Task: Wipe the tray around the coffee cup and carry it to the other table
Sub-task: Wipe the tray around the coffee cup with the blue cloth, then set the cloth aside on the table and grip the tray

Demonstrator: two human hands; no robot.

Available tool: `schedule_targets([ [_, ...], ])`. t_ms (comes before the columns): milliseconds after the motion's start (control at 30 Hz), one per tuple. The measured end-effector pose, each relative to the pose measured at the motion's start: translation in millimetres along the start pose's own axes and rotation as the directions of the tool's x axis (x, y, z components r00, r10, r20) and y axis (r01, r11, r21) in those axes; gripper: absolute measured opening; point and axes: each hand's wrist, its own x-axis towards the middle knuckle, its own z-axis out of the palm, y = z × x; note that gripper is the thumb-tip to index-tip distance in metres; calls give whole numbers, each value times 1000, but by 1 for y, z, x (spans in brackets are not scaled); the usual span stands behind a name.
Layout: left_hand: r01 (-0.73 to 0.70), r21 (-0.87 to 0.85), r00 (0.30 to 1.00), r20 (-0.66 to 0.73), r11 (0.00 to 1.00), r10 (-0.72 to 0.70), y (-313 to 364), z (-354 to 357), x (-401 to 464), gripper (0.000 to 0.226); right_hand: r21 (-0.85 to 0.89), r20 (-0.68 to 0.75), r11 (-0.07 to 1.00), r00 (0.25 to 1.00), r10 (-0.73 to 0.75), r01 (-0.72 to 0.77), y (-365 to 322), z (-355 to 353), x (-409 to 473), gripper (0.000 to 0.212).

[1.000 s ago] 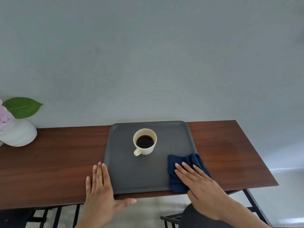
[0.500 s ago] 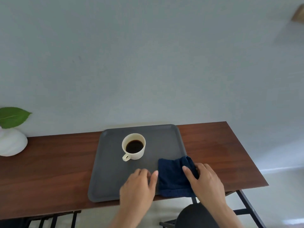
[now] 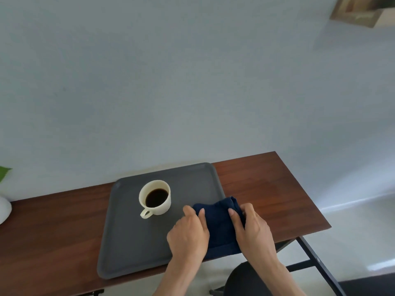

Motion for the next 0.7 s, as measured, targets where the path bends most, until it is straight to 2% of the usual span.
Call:
schedule_targets([
  [200,-174,-224,984,-89,959,157,38,-10,22,30,11,-64,1000,998,24,-23,16,-39,36,22],
  [300,-252,-313,967,-108,916,229,78,-4,41,31,-73,-119,997,992,30,-38,41,-68,68,28],
  [400,-327,-342,944,-82,881,318,119,15,57,28,-177,-99,982,994,46,-63,70,-92,99,33],
  [467,-351,-227,935,-42,908,351,136,30,61,28,-265,-39,962,998,55,-63,85,-98,109,35],
  [567,-410,54,911,-11,910,412,143,54,60,50,-463,8,886,1000,-18,20,100,-95,108,45],
  [633,-434,128,901,62,892,430,139,66,59,63,-533,47,844,998,-42,61,105,-90,104,58],
  [700,-428,128,901,141,895,411,134,74,59,69,-555,113,829,994,0,63,107,-86,100,68],
])
